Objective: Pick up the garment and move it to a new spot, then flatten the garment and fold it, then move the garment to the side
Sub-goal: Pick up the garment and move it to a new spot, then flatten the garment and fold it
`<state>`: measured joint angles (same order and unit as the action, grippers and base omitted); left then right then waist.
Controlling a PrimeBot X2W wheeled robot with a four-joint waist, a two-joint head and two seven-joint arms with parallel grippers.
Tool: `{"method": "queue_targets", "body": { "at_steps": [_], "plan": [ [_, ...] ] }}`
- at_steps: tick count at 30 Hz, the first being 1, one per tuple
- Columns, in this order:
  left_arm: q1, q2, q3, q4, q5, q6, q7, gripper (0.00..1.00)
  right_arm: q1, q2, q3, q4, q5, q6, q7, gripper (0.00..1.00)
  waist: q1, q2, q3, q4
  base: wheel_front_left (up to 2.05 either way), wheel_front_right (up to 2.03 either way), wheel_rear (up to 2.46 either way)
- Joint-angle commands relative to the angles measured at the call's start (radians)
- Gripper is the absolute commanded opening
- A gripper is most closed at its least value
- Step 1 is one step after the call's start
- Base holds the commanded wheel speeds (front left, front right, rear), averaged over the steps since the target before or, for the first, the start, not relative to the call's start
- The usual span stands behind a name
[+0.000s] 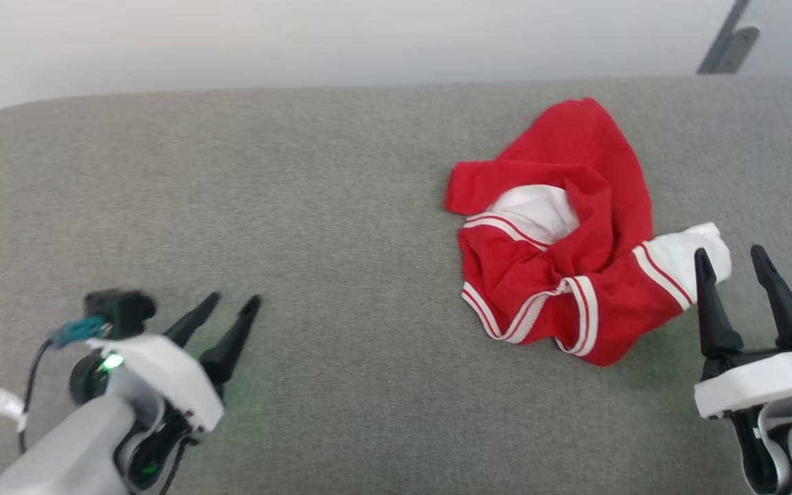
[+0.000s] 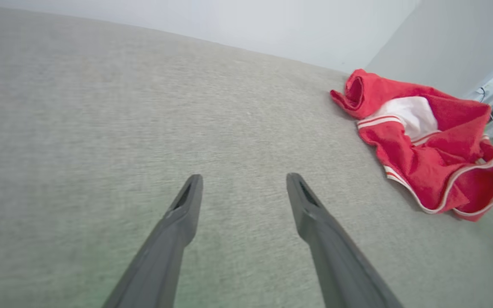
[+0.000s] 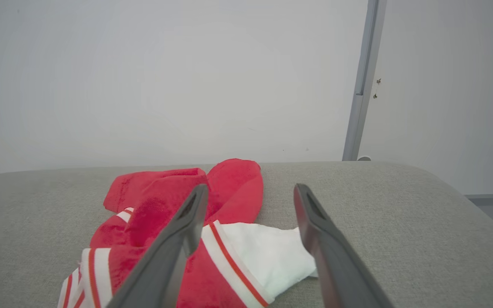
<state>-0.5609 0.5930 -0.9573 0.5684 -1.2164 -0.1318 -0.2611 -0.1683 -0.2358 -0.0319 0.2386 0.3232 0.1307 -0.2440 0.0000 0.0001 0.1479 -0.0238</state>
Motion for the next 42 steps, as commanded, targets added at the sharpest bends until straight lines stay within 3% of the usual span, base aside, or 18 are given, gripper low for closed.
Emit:
{"method": "queue_targets", "body": {
  "at_steps": [1,10,16,21,29,42],
  "plan": [
    [0.035,-0.005,0.040,0.000,0.031,0.002,-0.005,1.00,0.015,-0.003,-0.002,-0.006,-0.005,0.000,0.004,1.00,0.0000,-0.0001,-0.018,0.018,0.00,0.00,0.00],
    [0.317,-0.068,0.493,-0.112,0.366,0.041,-0.005,1.00,0.066,-0.010,-0.027,-0.045,-0.006,0.000,0.033,1.00,0.0000,-0.0001,-0.049,0.034,0.00,0.00,0.00],
    [0.454,-0.148,0.735,-0.248,0.616,0.062,-0.006,1.00,0.075,-0.008,-0.037,-0.071,-0.012,0.000,0.043,1.00,0.0000,-0.0001,-0.067,0.029,0.00,0.00,0.00],
    [0.524,-0.214,0.866,-0.337,0.751,0.053,-0.005,1.00,0.067,-0.005,-0.036,-0.100,-0.017,0.000,0.051,1.00,0.0000,-0.0001,-0.077,0.020,0.00,0.00,0.00],
    [0.586,-0.308,0.966,-0.380,0.876,0.014,-0.005,1.00,0.077,0.006,-0.042,-0.121,-0.014,0.000,0.059,1.00,0.0000,-0.0001,-0.074,0.010,0.00,0.00,0.00],
    [0.597,-0.359,0.998,-0.394,0.912,0.000,-0.006,1.00,0.064,-0.013,-0.027,-0.096,-0.007,0.000,0.100,1.00,0.0000,-0.0001,-0.056,0.006,0.00,0.00,0.00]
  ]
}}
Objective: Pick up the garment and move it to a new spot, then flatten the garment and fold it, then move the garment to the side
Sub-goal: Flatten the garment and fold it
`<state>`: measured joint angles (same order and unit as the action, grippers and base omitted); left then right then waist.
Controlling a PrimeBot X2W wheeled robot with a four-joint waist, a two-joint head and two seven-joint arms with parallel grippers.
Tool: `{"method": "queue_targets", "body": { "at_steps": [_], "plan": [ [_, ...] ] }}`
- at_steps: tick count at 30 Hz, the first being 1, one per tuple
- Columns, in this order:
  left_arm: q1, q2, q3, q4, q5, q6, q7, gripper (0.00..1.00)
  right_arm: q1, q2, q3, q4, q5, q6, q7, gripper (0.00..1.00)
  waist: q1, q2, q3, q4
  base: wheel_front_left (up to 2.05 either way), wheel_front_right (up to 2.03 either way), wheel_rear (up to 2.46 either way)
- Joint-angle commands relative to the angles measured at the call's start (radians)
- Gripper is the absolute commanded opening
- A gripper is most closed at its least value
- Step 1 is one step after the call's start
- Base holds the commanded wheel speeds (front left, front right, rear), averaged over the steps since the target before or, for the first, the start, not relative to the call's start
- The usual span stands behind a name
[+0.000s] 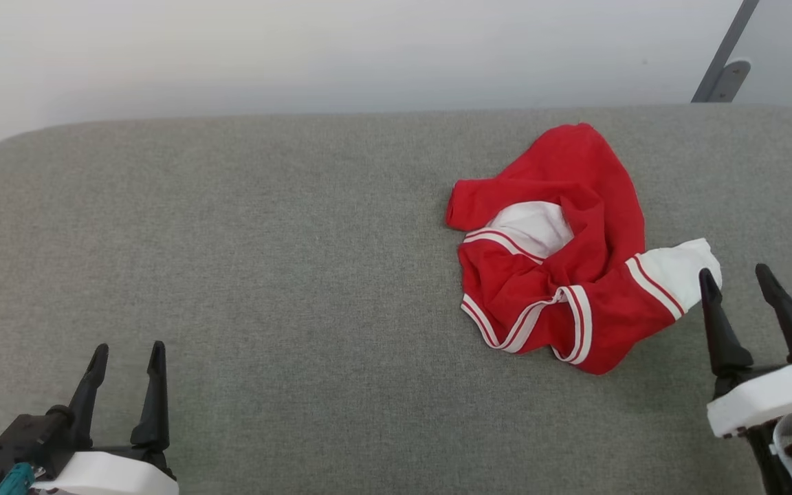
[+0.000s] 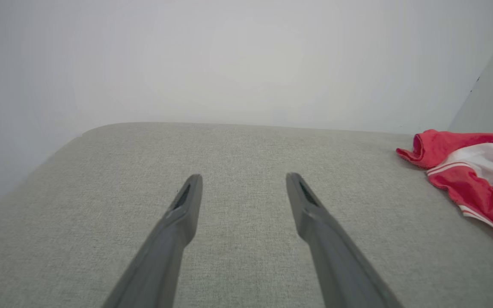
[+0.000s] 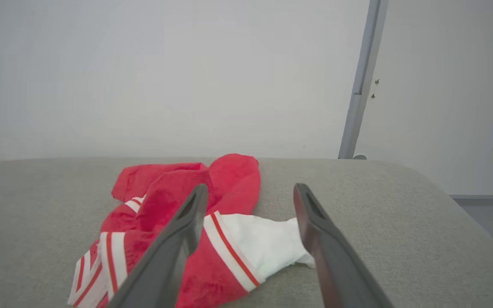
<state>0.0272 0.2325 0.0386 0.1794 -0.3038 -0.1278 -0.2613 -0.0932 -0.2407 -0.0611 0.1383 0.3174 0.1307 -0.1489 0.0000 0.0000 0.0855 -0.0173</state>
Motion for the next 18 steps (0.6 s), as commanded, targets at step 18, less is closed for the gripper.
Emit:
{"method": "queue_targets", "body": {
  "at_steps": [18],
  "plan": [
    [-0.150,-0.017,-0.084,-0.004,-0.038,-0.004,-0.005,1.00,-0.413,-0.413,0.217,0.199,0.238,0.000,0.691,1.00,0.0000,0.0000,0.287,0.042,0.00,0.00,0.00]
  ]
}}
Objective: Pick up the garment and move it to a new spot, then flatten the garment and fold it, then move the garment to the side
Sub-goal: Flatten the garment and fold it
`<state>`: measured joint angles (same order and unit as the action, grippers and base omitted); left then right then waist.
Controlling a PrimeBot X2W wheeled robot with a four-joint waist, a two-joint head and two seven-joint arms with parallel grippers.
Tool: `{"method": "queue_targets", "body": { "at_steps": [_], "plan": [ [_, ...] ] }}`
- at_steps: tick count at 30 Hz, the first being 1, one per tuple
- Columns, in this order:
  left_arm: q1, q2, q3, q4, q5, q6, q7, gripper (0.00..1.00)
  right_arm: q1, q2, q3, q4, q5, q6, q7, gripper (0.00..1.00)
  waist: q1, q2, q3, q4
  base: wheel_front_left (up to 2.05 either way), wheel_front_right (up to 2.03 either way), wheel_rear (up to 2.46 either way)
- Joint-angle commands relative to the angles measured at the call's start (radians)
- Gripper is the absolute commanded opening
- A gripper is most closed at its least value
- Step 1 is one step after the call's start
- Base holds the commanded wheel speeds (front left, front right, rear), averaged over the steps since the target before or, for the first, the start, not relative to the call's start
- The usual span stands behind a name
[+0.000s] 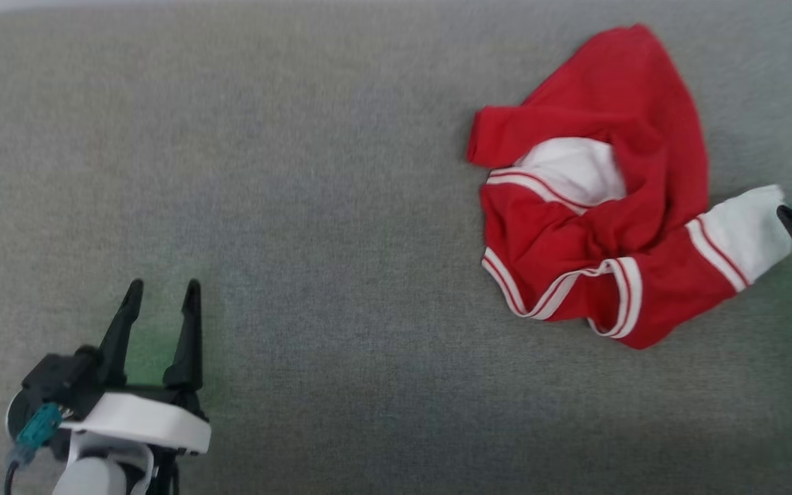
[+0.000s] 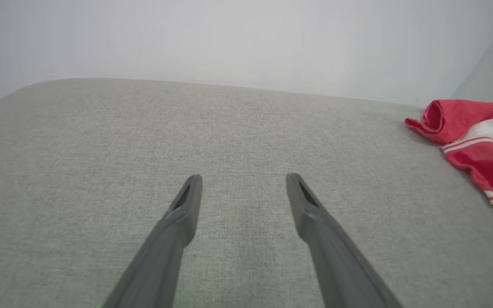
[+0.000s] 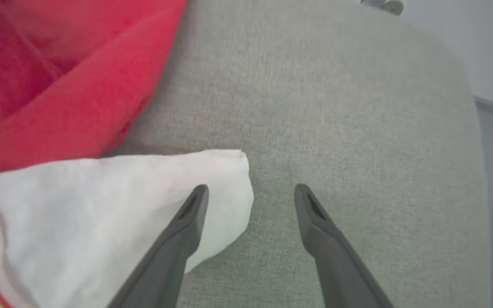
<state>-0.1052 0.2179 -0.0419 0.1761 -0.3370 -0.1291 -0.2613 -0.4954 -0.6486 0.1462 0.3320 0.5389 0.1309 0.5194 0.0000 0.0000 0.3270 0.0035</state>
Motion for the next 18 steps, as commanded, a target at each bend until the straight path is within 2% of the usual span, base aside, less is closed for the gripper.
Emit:
{"method": "queue_targets", "body": {
  "at_steps": [1,6,13,14,15,16,17,18],
  "plan": [
    [-0.017,-0.003,-0.003,-0.001,-0.005,-0.002,-0.005,1.00,-0.011,-0.005,0.009,0.006,0.016,0.000,0.022,1.00,0.0000,0.0000,0.045,0.021,0.00,0.00,0.00],
    [-0.059,-0.008,-0.016,0.003,-0.014,-0.002,-0.005,1.00,-0.091,-0.070,0.079,0.019,0.090,0.000,0.209,1.00,0.0000,0.0000,0.104,0.043,0.00,0.00,0.00],
    [-0.096,-0.014,-0.023,0.004,-0.018,-0.002,-0.005,1.00,-0.118,-0.086,0.150,0.021,0.141,0.000,0.298,1.00,0.0000,0.0000,0.161,0.061,0.00,0.00,0.00],
    [-0.099,-0.013,-0.022,0.005,-0.019,-0.002,-0.005,1.00,-0.117,-0.086,0.161,0.018,0.147,0.000,0.299,0.55,0.0000,0.0000,0.167,0.062,0.00,0.00,0.00],
    [-0.103,-0.013,-0.021,0.005,-0.019,-0.002,-0.005,1.00,-0.115,-0.087,0.167,0.018,0.154,0.000,0.297,0.27,0.0000,0.0000,0.172,0.061,0.00,0.00,0.00],
    [-0.106,-0.014,-0.020,0.006,-0.018,-0.002,-0.005,1.00,-0.113,-0.087,0.174,0.018,0.158,0.000,0.294,0.11,0.0000,0.0000,0.176,0.060,0.00,0.00,0.00],
    [-0.110,-0.015,-0.018,0.006,-0.018,-0.002,-0.005,1.00,-0.112,-0.088,0.180,0.020,0.163,0.000,0.293,0.00,0.0000,0.0000,0.180,0.057,0.00,0.00,0.00],
    [-0.115,-0.014,-0.017,0.006,-0.018,-0.002,-0.005,1.00,-0.111,-0.091,0.186,0.020,0.168,0.000,0.291,0.00,0.0000,0.0000,0.183,0.054,0.00,0.00,0.00]
  ]
}}
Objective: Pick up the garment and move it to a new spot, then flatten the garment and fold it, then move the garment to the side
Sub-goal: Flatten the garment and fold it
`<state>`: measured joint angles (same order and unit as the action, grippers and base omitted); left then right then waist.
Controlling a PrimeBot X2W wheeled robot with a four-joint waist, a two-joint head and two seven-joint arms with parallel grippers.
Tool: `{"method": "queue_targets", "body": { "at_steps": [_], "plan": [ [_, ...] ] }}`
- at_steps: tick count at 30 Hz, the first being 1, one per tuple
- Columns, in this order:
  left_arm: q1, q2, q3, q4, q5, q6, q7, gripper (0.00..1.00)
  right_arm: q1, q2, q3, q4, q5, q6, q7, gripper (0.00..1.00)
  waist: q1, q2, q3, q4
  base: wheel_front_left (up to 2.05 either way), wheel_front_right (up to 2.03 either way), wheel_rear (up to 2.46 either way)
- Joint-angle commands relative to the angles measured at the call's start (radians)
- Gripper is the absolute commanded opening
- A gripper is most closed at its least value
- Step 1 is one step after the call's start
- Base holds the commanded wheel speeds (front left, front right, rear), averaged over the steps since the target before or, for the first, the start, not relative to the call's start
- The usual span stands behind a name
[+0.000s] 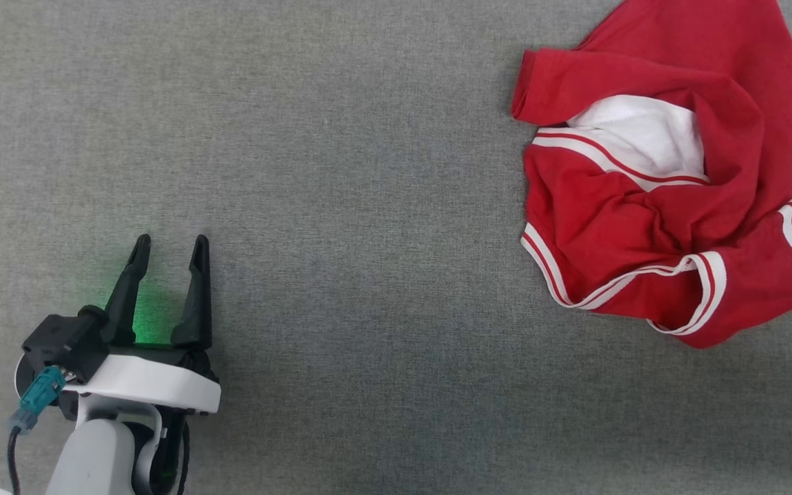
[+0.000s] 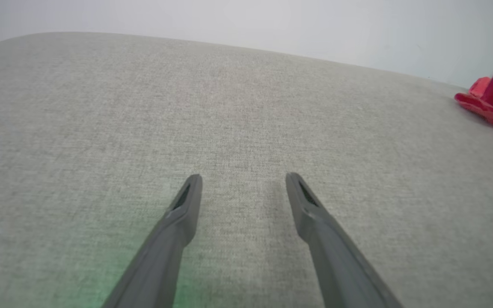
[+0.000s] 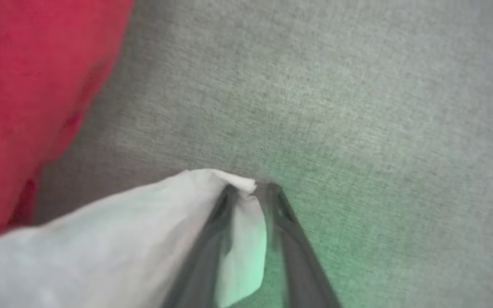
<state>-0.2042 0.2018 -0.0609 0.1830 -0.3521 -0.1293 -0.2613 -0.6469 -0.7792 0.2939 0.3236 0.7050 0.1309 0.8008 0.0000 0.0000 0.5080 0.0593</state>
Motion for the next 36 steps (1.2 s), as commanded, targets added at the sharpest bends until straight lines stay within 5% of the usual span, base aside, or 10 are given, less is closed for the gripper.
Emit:
{"method": "queue_targets", "body": {
  "at_steps": [1,11,24,30,31,32,33,36],
  "plan": [
    [-0.021,0.005,0.003,-0.001,-0.002,-0.002,-0.005,1.00,0.035,0.036,0.038,0.030,0.004,0.000,0.003,0.00,0.0000,0.0000,0.004,-0.007,0.00,0.00,0.00],
    [-0.052,0.030,0.009,-0.025,-0.004,-0.002,-0.005,1.00,-0.057,0.015,-0.178,0.107,-0.013,-0.002,-0.192,0.00,0.0000,0.0000,0.035,-0.053,0.00,0.00,0.00],
    [-0.050,0.059,-0.022,-0.017,-0.015,-0.002,-0.005,1.00,-0.034,-0.001,-0.514,0.385,-0.131,-0.002,-0.388,0.00,0.0000,0.0000,0.035,-0.059,0.00,0.00,0.00],
    [-0.061,0.076,-0.034,-0.011,-0.017,-0.001,-0.005,1.00,-0.045,0.038,-0.533,0.445,-0.172,-0.002,-0.452,0.00,0.0000,0.0000,0.027,-0.065,0.00,0.00,0.00],
    [-0.061,0.080,-0.039,-0.011,-0.016,-0.001,-0.005,1.00,-0.048,0.043,-0.533,0.444,-0.174,-0.002,-0.467,0.11,0.0000,0.0000,0.023,-0.068,0.00,0.00,0.00],
    [-0.062,0.086,-0.046,-0.011,-0.014,-0.001,-0.005,1.00,-0.049,0.048,-0.532,0.442,-0.179,-0.002,-0.487,0.38,0.0000,0.0000,0.018,-0.072,0.00,0.00,0.00],
    [-0.064,0.091,-0.054,-0.012,-0.013,-0.001,-0.005,1.00,-0.046,0.055,-0.532,0.441,-0.185,-0.002,-0.510,1.00,0.0000,0.0000,0.012,-0.076,0.00,0.00,0.00],
    [-0.075,0.123,-0.085,-0.026,-0.021,-0.001,-0.005,1.00,-0.021,0.075,-0.531,0.429,-0.203,-0.002,-0.589,1.00,0.0000,0.0000,-0.008,-0.087,0.00,0.00,0.00]
  ]
}}
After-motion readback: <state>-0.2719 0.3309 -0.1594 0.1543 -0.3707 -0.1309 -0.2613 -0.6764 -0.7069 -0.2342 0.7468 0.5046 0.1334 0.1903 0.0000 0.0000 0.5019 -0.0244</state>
